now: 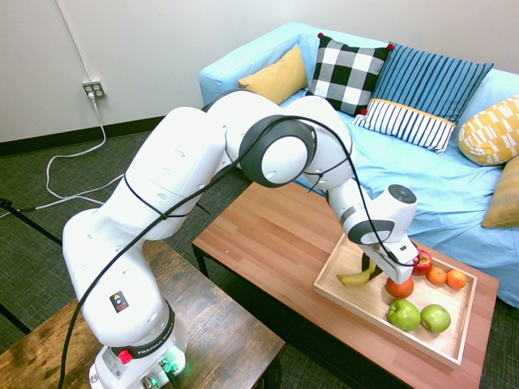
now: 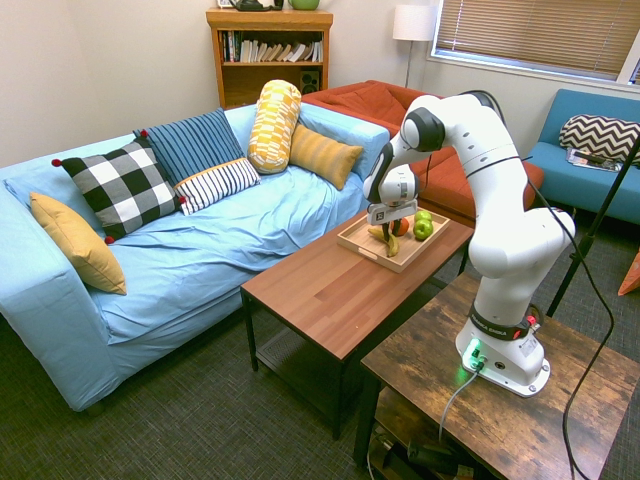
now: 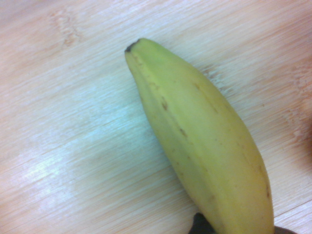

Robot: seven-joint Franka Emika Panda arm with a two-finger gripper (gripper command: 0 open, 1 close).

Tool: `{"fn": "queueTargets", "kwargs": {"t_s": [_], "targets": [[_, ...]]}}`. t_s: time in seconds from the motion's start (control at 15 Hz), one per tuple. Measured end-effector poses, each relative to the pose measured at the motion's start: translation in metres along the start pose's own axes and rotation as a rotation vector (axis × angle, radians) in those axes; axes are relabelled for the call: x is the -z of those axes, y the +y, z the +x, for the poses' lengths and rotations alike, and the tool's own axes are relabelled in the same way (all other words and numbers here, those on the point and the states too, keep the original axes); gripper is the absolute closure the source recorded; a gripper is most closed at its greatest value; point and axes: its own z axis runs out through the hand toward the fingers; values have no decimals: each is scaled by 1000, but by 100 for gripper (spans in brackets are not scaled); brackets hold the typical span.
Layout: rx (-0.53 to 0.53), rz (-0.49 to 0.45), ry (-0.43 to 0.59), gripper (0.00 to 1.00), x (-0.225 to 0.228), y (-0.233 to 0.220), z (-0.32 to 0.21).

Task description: Put banana in the tray

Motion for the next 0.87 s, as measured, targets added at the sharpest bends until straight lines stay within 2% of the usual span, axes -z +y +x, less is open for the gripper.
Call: {"fn": "queueTargets", "kwargs": {"t_s": [0.53,0.87], "targets": [[32,20,-1,0,11,-4,3],[48,53,-6,0,61,1,-1]]}}
